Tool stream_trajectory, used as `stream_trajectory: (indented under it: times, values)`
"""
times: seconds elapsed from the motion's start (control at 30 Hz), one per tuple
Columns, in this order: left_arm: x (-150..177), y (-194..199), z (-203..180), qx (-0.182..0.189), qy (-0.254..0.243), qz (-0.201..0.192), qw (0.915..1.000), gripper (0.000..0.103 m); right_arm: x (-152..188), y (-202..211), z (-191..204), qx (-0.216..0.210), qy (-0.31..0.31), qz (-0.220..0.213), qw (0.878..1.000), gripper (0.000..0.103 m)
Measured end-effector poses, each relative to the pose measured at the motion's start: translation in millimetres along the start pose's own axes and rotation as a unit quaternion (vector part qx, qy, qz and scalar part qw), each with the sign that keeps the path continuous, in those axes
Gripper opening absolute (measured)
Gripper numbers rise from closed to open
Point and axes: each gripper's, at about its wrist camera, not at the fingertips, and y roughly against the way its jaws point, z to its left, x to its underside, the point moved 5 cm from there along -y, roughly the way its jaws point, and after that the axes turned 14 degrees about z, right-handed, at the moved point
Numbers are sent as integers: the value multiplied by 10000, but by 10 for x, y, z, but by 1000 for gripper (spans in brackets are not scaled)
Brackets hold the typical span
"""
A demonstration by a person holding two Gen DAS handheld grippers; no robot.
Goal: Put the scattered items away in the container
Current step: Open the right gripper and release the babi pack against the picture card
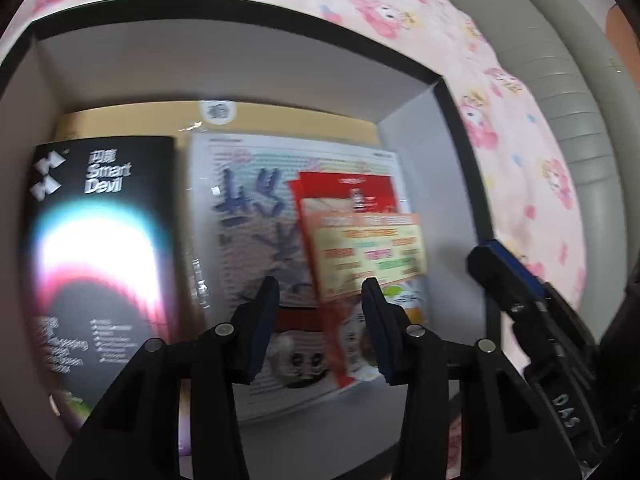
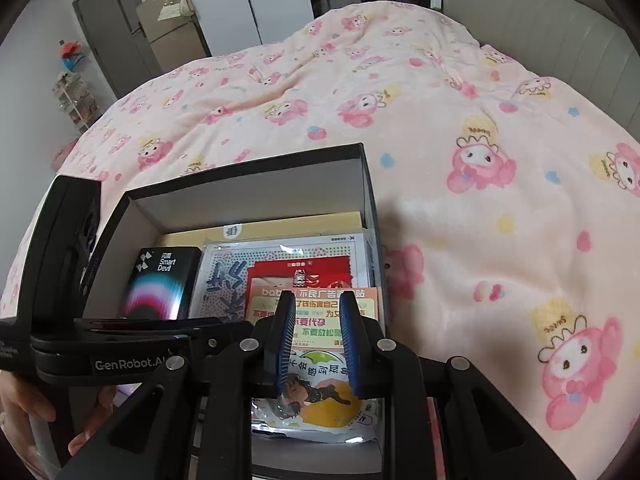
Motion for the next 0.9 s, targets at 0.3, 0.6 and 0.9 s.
stream_trajectory:
  times: [0.3, 0.6, 0.9]
  values:
    - [-5, -91, -250, 31, -317, 170, 9993, 44, -30, 118, -183, 138, -290, -249, 9992, 19]
    - [379, 609, 269, -46, 50, -811, 9967, 35, 10, -182, 392, -423, 760, 323, 9957, 19]
    - [360, 495, 255, -50, -114, -690, 9975, 35, 190, -720, 509, -123, 1080, 1396, 9842, 19]
